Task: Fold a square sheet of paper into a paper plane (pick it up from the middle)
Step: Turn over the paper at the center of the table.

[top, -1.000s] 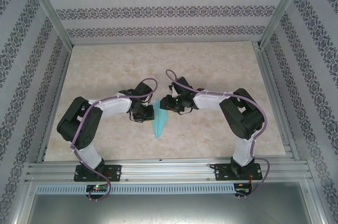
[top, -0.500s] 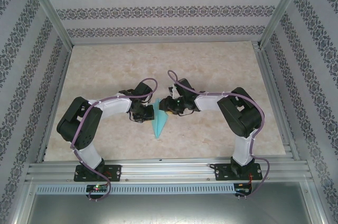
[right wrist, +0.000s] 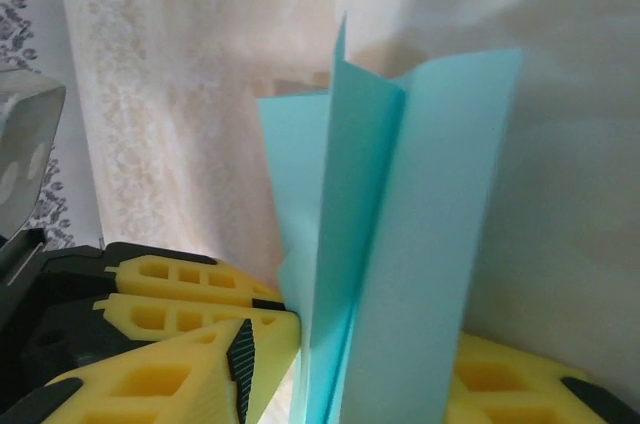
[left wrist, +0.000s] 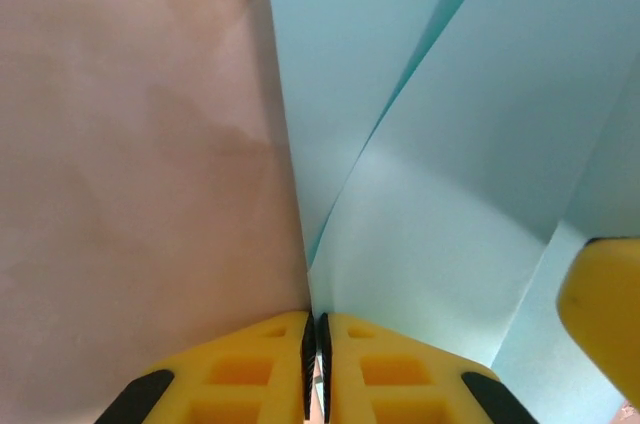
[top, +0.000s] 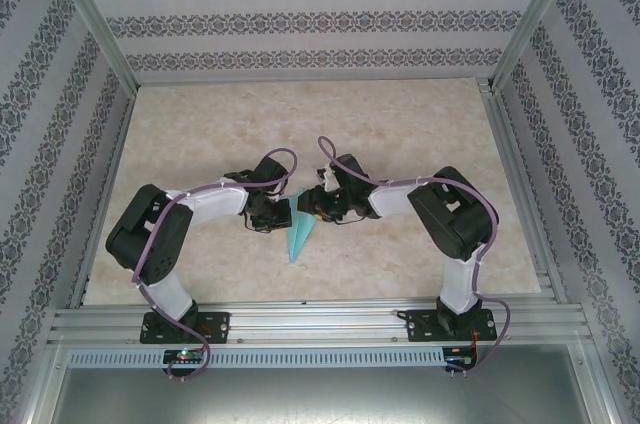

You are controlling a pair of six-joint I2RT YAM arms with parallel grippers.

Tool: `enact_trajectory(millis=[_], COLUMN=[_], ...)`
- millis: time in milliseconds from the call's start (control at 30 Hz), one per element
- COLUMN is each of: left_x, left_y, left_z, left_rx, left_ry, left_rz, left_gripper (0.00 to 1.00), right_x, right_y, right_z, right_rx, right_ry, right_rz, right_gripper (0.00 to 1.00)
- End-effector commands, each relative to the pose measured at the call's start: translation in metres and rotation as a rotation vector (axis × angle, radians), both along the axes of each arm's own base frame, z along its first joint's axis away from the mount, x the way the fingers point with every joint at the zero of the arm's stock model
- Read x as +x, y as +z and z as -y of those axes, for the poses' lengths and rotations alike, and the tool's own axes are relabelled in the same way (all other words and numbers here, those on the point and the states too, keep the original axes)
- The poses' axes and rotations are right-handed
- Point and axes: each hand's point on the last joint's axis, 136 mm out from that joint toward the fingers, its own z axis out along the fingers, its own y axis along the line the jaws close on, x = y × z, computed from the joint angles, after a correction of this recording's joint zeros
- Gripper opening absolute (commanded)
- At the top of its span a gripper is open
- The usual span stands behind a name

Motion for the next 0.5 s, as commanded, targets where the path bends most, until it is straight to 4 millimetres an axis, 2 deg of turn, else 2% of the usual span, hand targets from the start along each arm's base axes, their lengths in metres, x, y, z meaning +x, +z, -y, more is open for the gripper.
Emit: enact_trajectory(millis=[0, 133, 300, 467], left_x=[-0.016, -0.016, -0.017, -0.018], left_y=[-0.012, -0.012, -0.012, -0.011], left_z=[-0.013, -0.013, -0.014, -0.013], left_rx=[0.057, 0.057, 0.055, 0.046], left_ry=[0.015, 0.017, 0.019, 0.021], left_rz=[-0.047, -0.047, -0.045, -0.043], left_gripper=[0.15, 0.15, 0.15, 0.15], right_x=[-0.008, -0.012, -0.019, -0.023], right_y=[0.004, 0.011, 0.004, 0.003], right_z=[0.004, 0.004, 0.007, -0.003], right_rx=[-0.008, 0.024, 0.026, 0.036], right_ry=[-0.034, -0.063, -0.136, -0.137], right_rz=[0.003, -0.004, -0.021, -0.016], right_gripper=[0.44, 0.42, 0.42, 0.38])
